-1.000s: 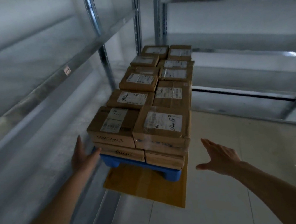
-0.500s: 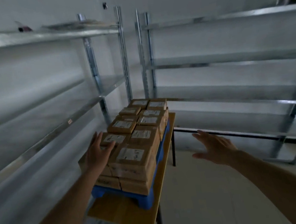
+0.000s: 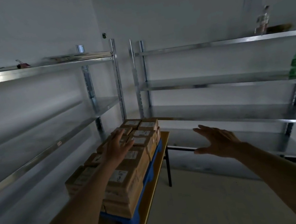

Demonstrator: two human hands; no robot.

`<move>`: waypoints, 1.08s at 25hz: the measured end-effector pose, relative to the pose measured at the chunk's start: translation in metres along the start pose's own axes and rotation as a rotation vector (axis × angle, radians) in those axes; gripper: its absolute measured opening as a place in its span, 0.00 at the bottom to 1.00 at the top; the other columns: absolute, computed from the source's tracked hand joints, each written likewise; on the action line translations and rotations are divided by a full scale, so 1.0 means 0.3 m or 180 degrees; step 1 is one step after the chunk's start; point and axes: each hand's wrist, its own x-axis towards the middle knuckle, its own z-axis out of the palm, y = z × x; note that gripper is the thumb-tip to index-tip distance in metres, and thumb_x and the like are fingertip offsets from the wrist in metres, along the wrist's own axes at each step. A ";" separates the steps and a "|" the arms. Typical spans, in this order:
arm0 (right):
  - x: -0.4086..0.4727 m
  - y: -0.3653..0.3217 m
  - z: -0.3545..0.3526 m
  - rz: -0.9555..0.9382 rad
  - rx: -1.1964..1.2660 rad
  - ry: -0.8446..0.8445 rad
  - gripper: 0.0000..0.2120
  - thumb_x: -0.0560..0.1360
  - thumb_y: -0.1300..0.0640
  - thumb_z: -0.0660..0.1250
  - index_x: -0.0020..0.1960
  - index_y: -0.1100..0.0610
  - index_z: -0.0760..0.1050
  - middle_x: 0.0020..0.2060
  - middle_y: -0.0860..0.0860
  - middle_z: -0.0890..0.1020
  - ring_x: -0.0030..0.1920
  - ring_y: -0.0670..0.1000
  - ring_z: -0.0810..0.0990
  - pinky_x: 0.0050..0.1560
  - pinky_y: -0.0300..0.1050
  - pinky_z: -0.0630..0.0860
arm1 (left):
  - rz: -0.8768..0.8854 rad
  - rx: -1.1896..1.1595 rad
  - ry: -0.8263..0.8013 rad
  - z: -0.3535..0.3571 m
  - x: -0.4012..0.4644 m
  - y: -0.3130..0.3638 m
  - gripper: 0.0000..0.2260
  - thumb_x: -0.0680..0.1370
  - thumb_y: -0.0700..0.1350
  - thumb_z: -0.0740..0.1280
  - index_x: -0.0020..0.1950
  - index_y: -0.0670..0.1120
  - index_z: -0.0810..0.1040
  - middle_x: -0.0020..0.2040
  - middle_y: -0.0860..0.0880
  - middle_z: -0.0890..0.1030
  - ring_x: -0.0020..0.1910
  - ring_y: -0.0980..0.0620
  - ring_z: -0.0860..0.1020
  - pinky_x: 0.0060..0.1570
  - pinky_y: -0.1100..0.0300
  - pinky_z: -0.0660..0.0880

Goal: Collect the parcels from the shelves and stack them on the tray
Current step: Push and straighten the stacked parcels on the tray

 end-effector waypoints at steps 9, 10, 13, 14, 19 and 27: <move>0.497 0.206 0.093 -0.0329 -0.0206 -0.0248 0.45 0.73 0.27 0.60 0.81 0.43 0.47 0.80 0.47 0.57 0.77 0.52 0.61 0.75 0.52 0.61 | -0.0099 0.0061 -0.0298 0.343 0.409 -0.019 0.34 0.75 0.68 0.63 0.77 0.60 0.58 0.73 0.52 0.67 0.71 0.49 0.67 0.63 0.50 0.69; 0.559 0.220 0.092 -0.0378 -0.0243 -0.0294 0.44 0.73 0.27 0.61 0.81 0.44 0.47 0.80 0.46 0.57 0.77 0.52 0.61 0.75 0.51 0.61 | -0.0144 0.0066 -0.0251 0.369 0.446 -0.018 0.32 0.76 0.65 0.64 0.77 0.58 0.59 0.73 0.52 0.68 0.71 0.49 0.67 0.62 0.51 0.67; 0.775 0.265 0.090 -0.0583 -0.0297 -0.0314 0.43 0.74 0.29 0.62 0.81 0.43 0.49 0.80 0.45 0.58 0.77 0.50 0.60 0.75 0.51 0.61 | -0.0311 0.0059 -0.0140 0.446 0.580 -0.048 0.30 0.77 0.58 0.68 0.76 0.53 0.62 0.73 0.49 0.69 0.71 0.48 0.67 0.63 0.55 0.64; 0.848 0.275 0.091 -0.0639 -0.0299 -0.0309 0.43 0.74 0.29 0.63 0.81 0.43 0.49 0.80 0.45 0.58 0.77 0.50 0.60 0.75 0.51 0.61 | -0.0344 0.0077 -0.0109 0.467 0.623 -0.061 0.30 0.77 0.57 0.68 0.76 0.53 0.63 0.73 0.49 0.69 0.71 0.48 0.67 0.62 0.56 0.64; 1.134 0.273 0.122 -0.0914 -0.0225 -0.0341 0.40 0.74 0.32 0.66 0.80 0.43 0.55 0.78 0.45 0.61 0.76 0.50 0.63 0.74 0.51 0.62 | -0.0700 0.0271 -0.0120 0.532 0.756 -0.120 0.33 0.76 0.59 0.68 0.77 0.53 0.61 0.73 0.49 0.68 0.72 0.47 0.66 0.67 0.51 0.64; 1.615 0.155 0.317 -0.1730 -0.0189 -0.0583 0.40 0.73 0.34 0.68 0.79 0.43 0.56 0.77 0.44 0.63 0.74 0.51 0.65 0.70 0.48 0.67 | -0.1514 0.0977 -0.0043 0.645 0.892 -0.360 0.39 0.72 0.73 0.59 0.78 0.56 0.59 0.74 0.52 0.69 0.72 0.51 0.68 0.68 0.49 0.69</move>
